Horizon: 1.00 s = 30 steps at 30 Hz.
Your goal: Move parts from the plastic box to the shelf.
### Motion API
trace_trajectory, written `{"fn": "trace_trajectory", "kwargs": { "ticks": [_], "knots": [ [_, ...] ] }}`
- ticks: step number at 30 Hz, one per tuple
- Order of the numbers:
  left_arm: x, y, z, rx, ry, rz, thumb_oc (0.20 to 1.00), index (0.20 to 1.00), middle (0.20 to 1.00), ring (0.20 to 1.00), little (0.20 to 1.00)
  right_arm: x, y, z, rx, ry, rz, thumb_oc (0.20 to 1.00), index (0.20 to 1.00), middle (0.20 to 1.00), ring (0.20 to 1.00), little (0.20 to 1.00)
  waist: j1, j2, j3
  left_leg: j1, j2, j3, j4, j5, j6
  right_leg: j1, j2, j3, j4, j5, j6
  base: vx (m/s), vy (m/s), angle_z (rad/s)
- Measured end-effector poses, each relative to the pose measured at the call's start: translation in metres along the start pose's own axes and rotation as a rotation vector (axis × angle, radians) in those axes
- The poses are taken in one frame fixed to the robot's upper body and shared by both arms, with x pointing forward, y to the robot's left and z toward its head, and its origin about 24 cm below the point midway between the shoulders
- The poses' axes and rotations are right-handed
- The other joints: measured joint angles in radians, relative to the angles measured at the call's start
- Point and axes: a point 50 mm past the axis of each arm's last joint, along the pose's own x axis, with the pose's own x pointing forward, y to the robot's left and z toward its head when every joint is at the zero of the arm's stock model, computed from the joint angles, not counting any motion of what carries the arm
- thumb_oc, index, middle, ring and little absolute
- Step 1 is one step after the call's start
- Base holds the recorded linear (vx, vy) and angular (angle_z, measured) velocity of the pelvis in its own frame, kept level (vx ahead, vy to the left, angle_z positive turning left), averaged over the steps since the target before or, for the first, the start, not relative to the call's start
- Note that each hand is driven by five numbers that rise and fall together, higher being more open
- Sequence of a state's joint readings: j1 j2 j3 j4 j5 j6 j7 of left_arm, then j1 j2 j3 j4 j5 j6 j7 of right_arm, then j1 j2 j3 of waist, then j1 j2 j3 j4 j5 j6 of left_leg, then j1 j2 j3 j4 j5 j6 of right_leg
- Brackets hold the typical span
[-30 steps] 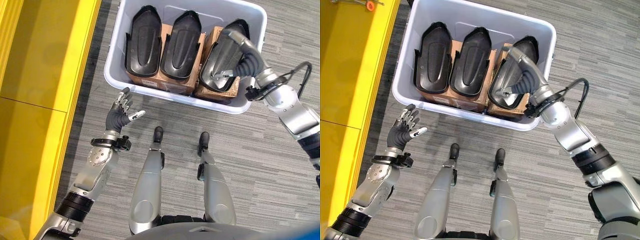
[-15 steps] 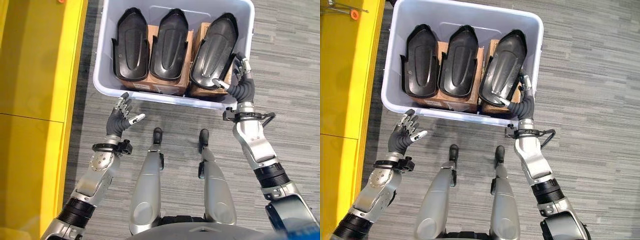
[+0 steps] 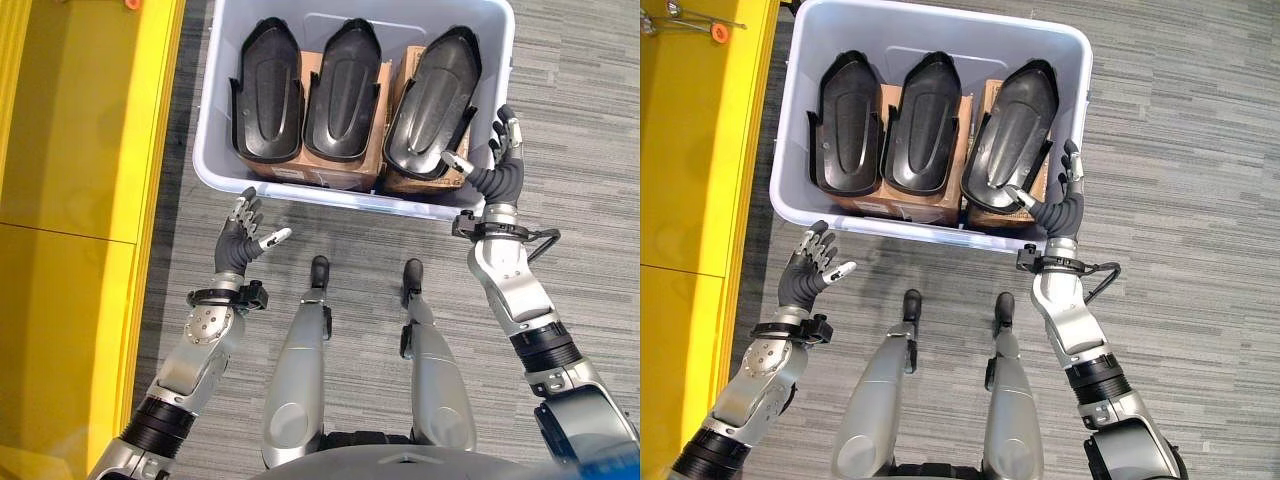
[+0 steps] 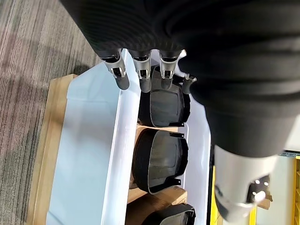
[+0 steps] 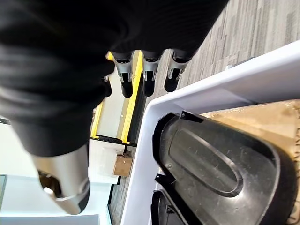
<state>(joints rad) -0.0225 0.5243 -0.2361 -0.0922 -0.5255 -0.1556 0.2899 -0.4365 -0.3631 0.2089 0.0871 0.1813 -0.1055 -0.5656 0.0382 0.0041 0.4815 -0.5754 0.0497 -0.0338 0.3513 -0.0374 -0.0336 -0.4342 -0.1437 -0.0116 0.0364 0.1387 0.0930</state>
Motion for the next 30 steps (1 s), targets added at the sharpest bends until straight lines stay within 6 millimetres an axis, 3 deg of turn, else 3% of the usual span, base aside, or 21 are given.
{"fn": "trace_trajectory", "kwargs": {
  "ticks": [4,9,22,30],
  "knots": [
    [0.0,0.0,0.0,0.005,-0.001,-0.001,1.0,1.0,1.0,1.0,1.0,0.001,-0.005,-0.016,-0.046,0.061,-0.046,1.0,1.0,1.0,1.0,1.0,-0.002,0.0,0.0,-0.001,0.0,0.0,0.0,0.0,0.0,-0.001,0.0,0.0,0.0,0.0,0.0,0.0,0.0,0.0],
    [0.0,0.0,0.0,0.004,-0.002,-0.002,1.0,1.0,1.0,1.0,1.0,0.017,-0.001,-0.015,-0.067,0.061,-0.058,1.0,1.0,1.0,1.0,1.0,0.002,0.0,0.0,-0.004,0.0,0.001,-0.001,0.0,0.0,-0.005,0.0,0.001,0.0,0.0,0.0,0.0,0.0,0.0],
    [0.0,-0.002,0.0,0.007,-0.001,-0.012,1.0,1.0,1.0,1.0,1.0,0.035,0.001,-0.021,-0.126,0.107,-0.085,1.0,1.0,1.0,1.0,1.0,0.013,0.004,0.002,-0.015,-0.001,-0.001,0.0,0.0,0.0,-0.013,0.0,-0.001,0.0,0.0,0.0,0.0,0.0,0.0],
    [-0.002,-0.007,-0.004,0.004,0.013,-0.037,1.0,1.0,1.0,1.0,1.0,0.041,-0.005,-0.036,-0.156,0.193,-0.117,1.0,1.0,1.0,1.0,1.0,0.033,0.028,0.015,-0.018,-0.002,-0.002,0.0,0.0,0.0,-0.013,0.0,-0.002,0.0,0.0,0.0,0.0,0.0,0.0]
  ]
}}
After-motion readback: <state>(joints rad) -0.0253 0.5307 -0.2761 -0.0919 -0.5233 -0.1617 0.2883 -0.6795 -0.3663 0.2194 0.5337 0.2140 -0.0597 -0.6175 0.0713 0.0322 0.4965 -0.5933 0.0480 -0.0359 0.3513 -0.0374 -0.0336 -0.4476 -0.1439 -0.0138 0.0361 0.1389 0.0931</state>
